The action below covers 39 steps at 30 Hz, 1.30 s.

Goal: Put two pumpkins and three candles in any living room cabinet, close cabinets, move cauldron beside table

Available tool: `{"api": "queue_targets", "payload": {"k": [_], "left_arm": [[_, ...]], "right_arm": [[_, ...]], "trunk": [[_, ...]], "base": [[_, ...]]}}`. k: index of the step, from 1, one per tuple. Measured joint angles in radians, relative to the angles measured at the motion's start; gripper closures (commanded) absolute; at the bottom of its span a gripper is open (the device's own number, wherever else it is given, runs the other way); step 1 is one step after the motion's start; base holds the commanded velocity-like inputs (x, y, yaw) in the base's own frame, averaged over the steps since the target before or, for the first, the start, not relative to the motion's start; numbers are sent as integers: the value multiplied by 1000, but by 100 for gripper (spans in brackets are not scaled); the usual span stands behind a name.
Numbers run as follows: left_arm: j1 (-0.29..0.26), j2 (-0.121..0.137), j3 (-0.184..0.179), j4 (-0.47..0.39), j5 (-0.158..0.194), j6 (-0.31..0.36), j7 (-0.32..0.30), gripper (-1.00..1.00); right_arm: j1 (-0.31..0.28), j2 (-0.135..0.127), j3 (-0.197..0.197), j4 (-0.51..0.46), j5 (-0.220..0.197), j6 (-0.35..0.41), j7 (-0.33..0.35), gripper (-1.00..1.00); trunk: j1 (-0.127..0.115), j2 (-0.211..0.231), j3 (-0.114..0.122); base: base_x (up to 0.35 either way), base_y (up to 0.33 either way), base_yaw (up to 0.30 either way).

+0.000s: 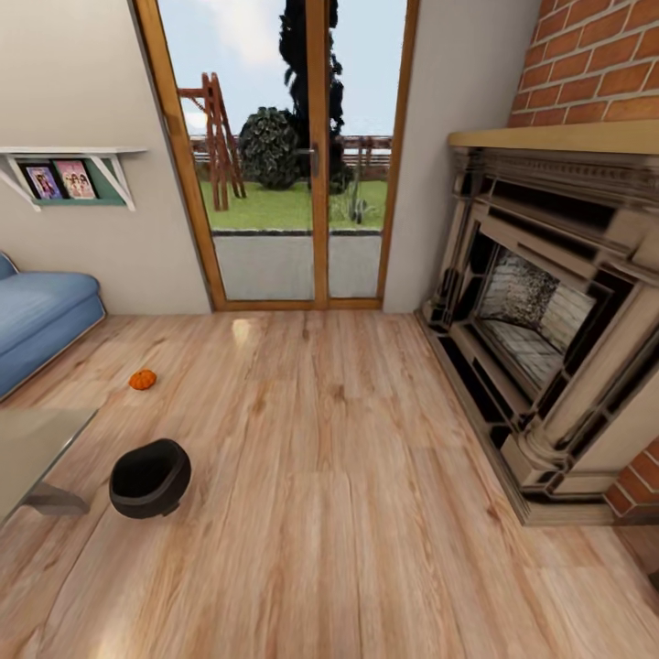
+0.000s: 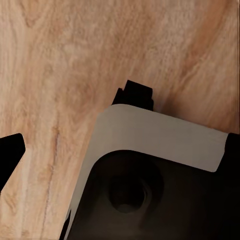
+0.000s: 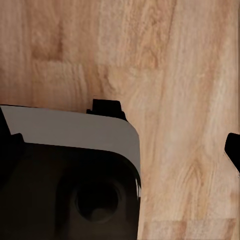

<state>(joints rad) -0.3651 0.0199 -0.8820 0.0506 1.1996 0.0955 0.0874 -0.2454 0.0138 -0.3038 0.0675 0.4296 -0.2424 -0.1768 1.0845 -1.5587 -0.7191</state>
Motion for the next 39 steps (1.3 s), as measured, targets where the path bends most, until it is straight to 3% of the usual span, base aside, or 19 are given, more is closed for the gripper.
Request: {"api": "queue_targets", "payload": {"k": [39], "left_arm": [[0, -1, 0, 0, 0, 1, 0, -100]], "right_arm": [[0, 0, 0, 0, 0, 0, 0, -100]], "trunk": [[0, 0, 0]], "base": [[337, 0, 0]]}}
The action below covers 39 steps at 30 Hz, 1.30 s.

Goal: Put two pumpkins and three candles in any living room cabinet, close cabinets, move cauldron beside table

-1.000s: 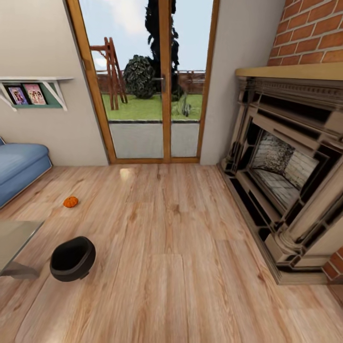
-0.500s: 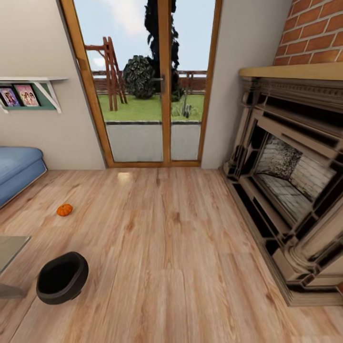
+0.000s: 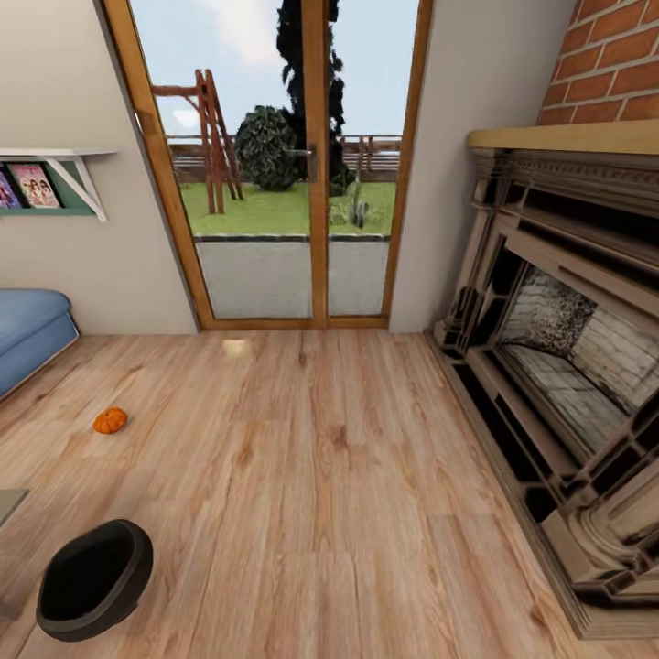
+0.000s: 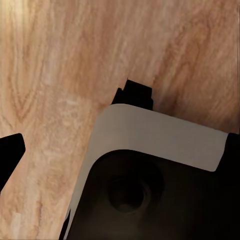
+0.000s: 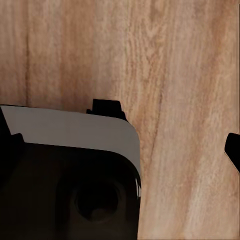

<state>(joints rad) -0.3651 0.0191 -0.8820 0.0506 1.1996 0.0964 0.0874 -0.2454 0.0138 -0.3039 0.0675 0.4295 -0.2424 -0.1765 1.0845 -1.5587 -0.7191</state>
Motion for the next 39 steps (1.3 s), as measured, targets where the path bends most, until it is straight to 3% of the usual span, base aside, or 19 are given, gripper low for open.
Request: {"api": "queue_targets", "payload": {"k": [25, 39], "left_arm": [[4, 0, 0, 0, 0, -1, -1, -100], [5, -1, 0, 0, 0, -1, 0, -100]], "right_arm": [[0, 10, -2, -1, 2, -3, 2, -100], [0, 0, 0, -3, 9, -7, 2, -100]], "trunk": [[0, 0, 0], [0, 0, 0]], "base": [[337, 0, 0], [337, 0, 0]]}}
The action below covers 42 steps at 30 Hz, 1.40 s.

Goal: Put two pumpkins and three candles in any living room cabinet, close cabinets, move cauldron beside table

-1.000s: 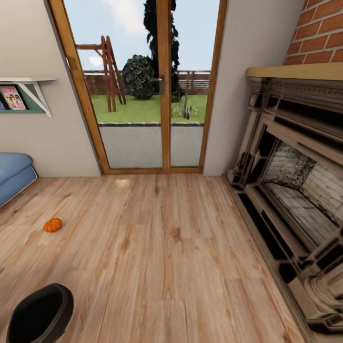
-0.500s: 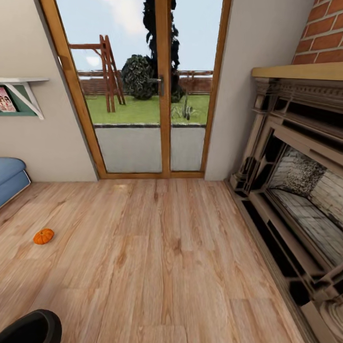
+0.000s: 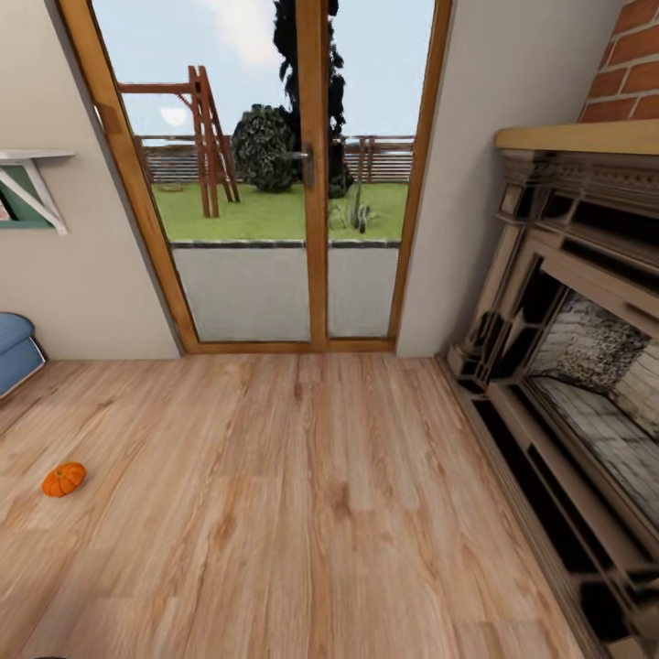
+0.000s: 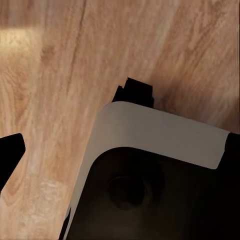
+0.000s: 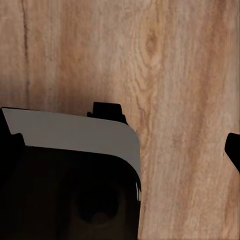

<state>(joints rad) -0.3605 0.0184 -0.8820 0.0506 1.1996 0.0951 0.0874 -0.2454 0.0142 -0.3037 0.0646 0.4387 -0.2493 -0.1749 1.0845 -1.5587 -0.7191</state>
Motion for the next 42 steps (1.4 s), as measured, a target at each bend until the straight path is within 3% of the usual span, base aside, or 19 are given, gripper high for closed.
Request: {"api": "queue_targets", "payload": {"k": [42], "left_arm": [[0, 0, -2, -2, 0, 2, 0, -100]], "right_arm": [[0, -1, 2, -3, 2, -1, 0, -100]], "trunk": [[0, 0, 0]], "base": [[337, -46, 1]]}}
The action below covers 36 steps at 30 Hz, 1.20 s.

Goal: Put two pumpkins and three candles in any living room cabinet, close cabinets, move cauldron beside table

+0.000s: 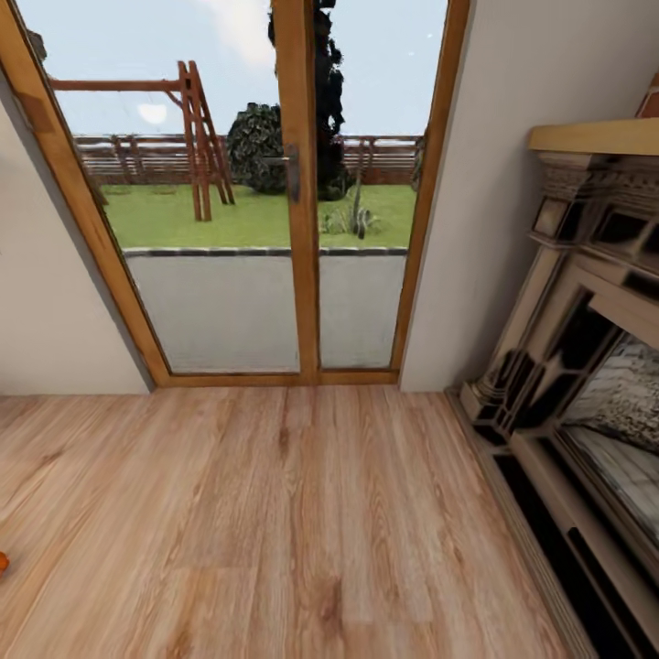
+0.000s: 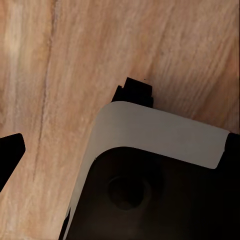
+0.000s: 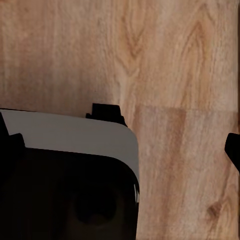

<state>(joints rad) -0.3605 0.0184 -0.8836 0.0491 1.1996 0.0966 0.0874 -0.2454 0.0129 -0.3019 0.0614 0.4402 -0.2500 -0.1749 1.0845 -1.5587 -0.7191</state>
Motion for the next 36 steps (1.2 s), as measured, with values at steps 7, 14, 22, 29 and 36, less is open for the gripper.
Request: {"api": "queue_targets", "payload": {"k": [7, 14, 22, 29, 36], "left_arm": [[0, 0, 0, 0, 0, 0, 0, -100], [0, 0, 1, 0, 0, 0, 0, -100], [0, 0, 1, 0, 0, 0, 0, -100], [0, 0, 1, 0, 0, 0, 0, -100], [0, 0, 1, 0, 0, 0, 0, -100]], "right_arm": [[0, 0, 0, 0, 0, 0, 0, -100], [0, 0, 0, 0, 1, 0, 0, -100], [0, 1, 0, 0, 1, 0, 0, -100], [0, 1, 0, 0, 1, 0, 0, -100], [0, 0, 0, 0, 1, 0, 0, -100]], "trunk": [[0, 0, 0], [0, 0, 0], [0, 0, 0], [0, 0, 0], [0, 0, 0]], "base": [[295, -73, 198], [28, -8, 282], [1, 0, 284], [0, 0, 284], [0, 0, 284]]}}
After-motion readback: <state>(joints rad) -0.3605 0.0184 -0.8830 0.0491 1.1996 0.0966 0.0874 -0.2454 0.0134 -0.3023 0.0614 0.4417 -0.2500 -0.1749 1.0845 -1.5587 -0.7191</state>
